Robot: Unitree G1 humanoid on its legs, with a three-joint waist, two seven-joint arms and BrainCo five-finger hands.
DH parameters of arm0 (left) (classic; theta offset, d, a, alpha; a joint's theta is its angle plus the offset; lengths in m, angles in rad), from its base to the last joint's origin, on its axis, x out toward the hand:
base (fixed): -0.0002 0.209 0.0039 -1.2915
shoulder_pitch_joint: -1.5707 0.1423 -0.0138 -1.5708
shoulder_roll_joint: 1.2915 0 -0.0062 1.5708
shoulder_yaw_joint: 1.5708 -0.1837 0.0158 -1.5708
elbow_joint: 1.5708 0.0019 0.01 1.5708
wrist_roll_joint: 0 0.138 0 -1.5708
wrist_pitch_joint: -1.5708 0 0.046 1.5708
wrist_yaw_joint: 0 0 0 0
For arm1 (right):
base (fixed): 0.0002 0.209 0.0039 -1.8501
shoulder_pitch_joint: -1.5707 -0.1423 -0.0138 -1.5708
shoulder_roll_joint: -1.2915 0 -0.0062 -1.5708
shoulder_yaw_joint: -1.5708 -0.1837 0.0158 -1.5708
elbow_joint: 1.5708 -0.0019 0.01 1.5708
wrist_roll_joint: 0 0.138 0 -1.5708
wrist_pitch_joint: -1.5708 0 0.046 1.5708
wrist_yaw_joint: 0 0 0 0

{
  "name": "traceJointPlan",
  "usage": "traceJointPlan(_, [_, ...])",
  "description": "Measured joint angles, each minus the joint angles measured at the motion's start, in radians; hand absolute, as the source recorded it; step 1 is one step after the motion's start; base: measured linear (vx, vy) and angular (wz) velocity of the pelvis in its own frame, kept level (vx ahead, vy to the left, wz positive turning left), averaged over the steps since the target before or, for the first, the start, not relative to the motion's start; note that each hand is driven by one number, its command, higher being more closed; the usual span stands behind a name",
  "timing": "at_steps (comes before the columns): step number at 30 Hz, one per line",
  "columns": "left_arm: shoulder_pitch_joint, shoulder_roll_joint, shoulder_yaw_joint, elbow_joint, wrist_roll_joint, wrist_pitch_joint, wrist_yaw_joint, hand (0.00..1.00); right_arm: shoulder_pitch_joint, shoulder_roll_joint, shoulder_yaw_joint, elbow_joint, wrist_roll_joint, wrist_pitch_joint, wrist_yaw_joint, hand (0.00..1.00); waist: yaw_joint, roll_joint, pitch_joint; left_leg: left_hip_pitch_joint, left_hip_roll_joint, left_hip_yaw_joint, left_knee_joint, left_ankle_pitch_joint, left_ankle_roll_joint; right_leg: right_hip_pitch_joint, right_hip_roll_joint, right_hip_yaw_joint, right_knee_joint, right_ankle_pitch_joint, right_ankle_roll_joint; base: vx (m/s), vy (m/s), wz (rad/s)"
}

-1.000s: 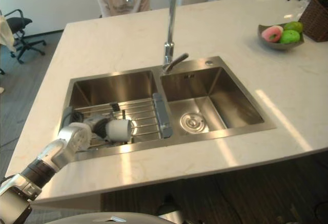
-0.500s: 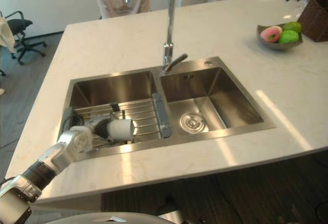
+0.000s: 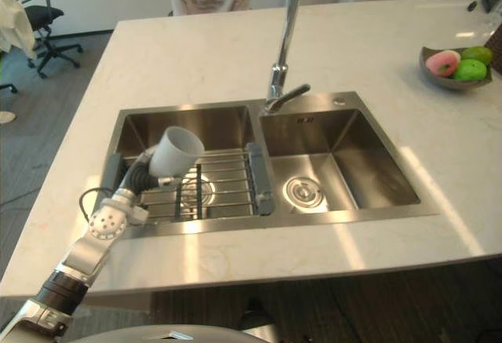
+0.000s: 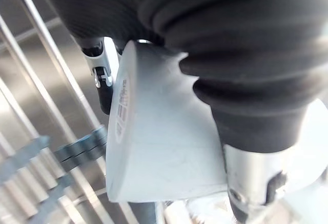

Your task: Walk over to the sink, pick up the cup, carry it to the dishwasher, place the cup inside the dishwasher, then close the dishwasher door

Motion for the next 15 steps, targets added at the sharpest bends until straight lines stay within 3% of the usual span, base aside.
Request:
traceJointPlan(4, [0.039,-0.050,0.105,-0.108,-0.184,-0.079,0.056,1.00,0.015,0.009,-0.010,-0.007,0.007,-0.008,-0.003,0.00,0.016,-0.006,-0.001,0.005,0.001,-0.008,0.000,0.001,0.000,0.015,0.000,-0.007,0.000,-0.001,0.000,-0.06,-0.032,0.06])
traceJointPlan(6, [0.058,-0.084,0.166,-0.183,-0.239,-0.145,0.091,1.00,0.030,0.019,-0.023,-0.007,0.007,-0.010,-0.006,0.00,0.034,-0.016,-0.010,0.002,0.003,-0.014,0.000,0.001,0.000,0.017,-0.001,-0.007,0.000,-0.003,0.002,-0.06,-0.029,0.06])
traceJointPlan(9, [0.073,-0.127,0.213,-0.263,-0.252,-0.212,0.133,1.00,0.055,0.045,-0.028,-0.007,0.027,-0.017,-0.017,0.00,0.057,-0.036,-0.024,0.002,0.004,-0.019,0.000,0.001,0.000,0.025,-0.001,-0.010,0.000,-0.005,0.002,-0.04,-0.023,0.11])
traceJointPlan(13, [0.103,-0.149,0.260,-0.329,-0.251,-0.254,0.175,1.00,0.064,0.058,-0.028,-0.003,0.027,-0.020,-0.025,0.00,0.073,-0.054,-0.041,0.002,0.004,-0.018,0.000,0.001,0.001,0.026,-0.002,-0.010,0.000,-0.005,0.001,-0.01,-0.005,0.02])
traceJointPlan(15, [0.111,-0.176,0.293,-0.337,-0.249,-0.266,0.199,1.00,0.066,0.068,-0.027,-0.004,-0.006,-0.036,-0.070,0.00,0.080,-0.060,-0.052,0.001,0.004,-0.018,0.000,0.001,0.001,0.026,-0.003,-0.011,0.000,-0.005,0.002,-0.02,-0.009,0.01])
